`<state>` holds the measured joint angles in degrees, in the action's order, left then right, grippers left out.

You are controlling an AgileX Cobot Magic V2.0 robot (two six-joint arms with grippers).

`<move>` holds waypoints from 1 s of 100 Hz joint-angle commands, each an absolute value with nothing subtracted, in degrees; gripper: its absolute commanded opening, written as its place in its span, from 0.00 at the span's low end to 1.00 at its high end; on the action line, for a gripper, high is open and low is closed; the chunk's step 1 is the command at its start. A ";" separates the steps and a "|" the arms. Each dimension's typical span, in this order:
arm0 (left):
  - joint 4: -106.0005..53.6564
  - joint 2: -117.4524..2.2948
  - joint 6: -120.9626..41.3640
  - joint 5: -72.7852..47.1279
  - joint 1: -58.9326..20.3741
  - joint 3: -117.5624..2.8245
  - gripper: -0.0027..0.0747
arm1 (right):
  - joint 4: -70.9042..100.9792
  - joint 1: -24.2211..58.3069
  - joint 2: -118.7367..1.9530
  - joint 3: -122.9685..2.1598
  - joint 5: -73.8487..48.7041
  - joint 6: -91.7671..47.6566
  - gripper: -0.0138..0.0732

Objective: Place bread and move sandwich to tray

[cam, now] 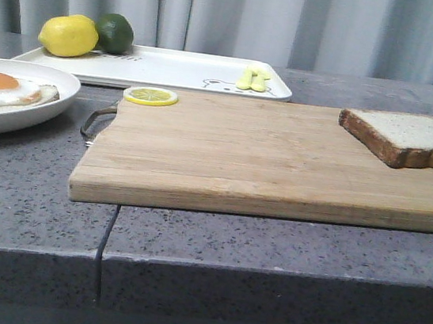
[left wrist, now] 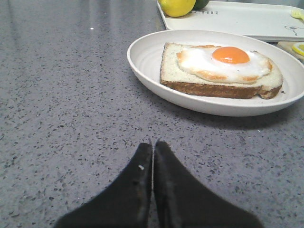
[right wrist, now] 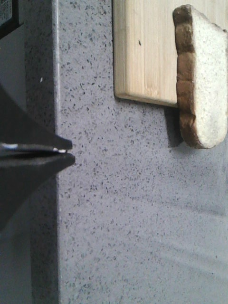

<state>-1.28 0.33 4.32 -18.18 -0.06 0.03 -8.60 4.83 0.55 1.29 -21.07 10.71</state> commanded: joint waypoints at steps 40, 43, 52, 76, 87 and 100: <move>4.06 2.05 4.61 3.12 0.68 0.90 0.01 | -9.23 4.48 1.77 1.70 -2.72 10.68 0.09; 4.06 2.05 4.61 3.12 0.68 0.90 0.01 | -9.23 4.48 1.77 1.70 -1.62 10.68 0.09; 4.06 2.05 4.61 5.14 0.68 0.90 0.01 | -9.23 4.48 1.77 1.65 2.23 10.68 0.09; -0.88 0.90 4.61 5.63 0.68 -1.16 0.01 | -9.42 4.48 0.80 -1.89 0.00 10.62 0.09; -0.85 -1.74 4.61 4.51 0.68 -3.92 0.01 | -9.37 4.48 -1.71 -5.83 -4.75 10.62 0.09; -0.85 -5.93 4.61 3.22 0.68 -8.20 0.01 | -8.91 4.48 -7.60 -12.81 -13.72 10.67 0.09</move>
<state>0.00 -2.51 4.32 0.00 0.53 -3.72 -8.72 4.83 -3.11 -6.94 -11.84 10.71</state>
